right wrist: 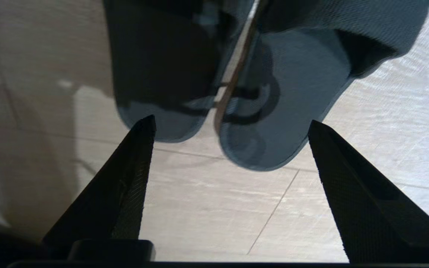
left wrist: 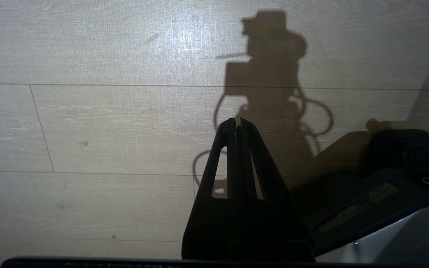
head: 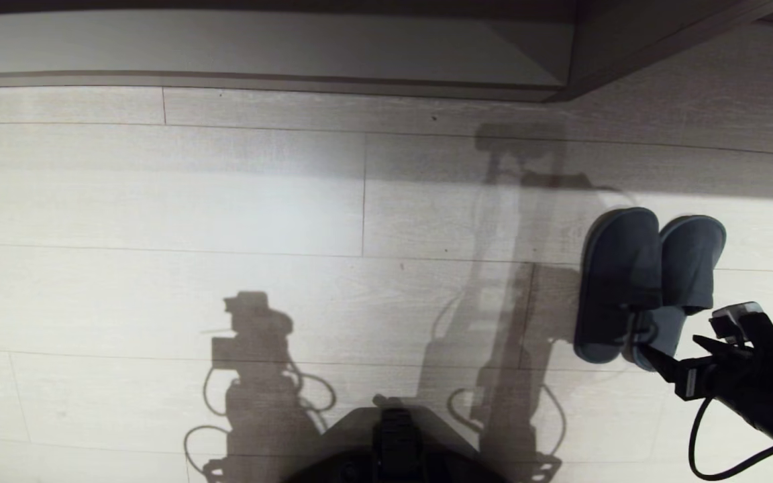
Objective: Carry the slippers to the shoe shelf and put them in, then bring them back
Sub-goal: Pick up the slippers on the floor
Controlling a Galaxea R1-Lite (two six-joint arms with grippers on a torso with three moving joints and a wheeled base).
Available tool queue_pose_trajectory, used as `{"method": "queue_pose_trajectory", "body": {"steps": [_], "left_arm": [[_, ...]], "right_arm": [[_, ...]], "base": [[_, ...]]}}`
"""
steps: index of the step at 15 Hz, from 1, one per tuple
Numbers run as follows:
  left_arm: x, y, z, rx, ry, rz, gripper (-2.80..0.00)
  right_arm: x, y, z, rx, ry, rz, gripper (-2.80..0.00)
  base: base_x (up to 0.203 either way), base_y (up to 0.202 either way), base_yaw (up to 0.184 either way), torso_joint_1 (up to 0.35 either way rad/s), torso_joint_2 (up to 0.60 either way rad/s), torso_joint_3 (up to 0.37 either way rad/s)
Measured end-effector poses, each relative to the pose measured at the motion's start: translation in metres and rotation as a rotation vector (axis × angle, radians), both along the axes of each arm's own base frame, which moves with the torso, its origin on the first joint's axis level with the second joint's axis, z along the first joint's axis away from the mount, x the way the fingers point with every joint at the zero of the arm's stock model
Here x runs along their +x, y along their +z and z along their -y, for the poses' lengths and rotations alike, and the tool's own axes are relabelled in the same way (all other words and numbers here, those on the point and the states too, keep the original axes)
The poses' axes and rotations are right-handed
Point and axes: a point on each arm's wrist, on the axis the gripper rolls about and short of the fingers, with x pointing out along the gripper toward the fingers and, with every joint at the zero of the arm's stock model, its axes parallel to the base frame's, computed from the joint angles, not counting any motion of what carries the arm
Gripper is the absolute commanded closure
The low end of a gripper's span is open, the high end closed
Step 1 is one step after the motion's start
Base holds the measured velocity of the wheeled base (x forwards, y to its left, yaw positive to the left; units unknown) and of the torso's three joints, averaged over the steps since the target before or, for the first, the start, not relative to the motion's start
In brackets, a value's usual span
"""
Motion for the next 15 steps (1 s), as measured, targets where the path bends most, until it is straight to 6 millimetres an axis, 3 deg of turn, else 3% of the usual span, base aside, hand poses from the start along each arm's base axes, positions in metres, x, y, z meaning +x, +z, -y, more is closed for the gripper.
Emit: {"method": "queue_pose_trajectory", "body": {"steps": [7,10,15], "left_arm": [[0.0,0.0,0.0,-0.001,0.001,0.001,0.0],[0.0,0.0,0.0,-0.001,0.0,0.001,0.0],[0.0,0.0,0.0,0.0,0.001,0.001,0.0]], "right_arm": [[0.035,0.0,0.013,0.015,0.002,0.076,-2.8],[0.053,0.008,0.008,0.072,0.045,0.134,-2.8],[0.075,0.019,-0.001,0.021,0.121,0.213,-2.8]], "base": [[0.0,0.0,0.0,0.0,0.0,0.0],[0.0,0.0,0.0,0.0,0.0,0.0],[0.0,0.0,0.0,0.0,0.0,0.0]]}}
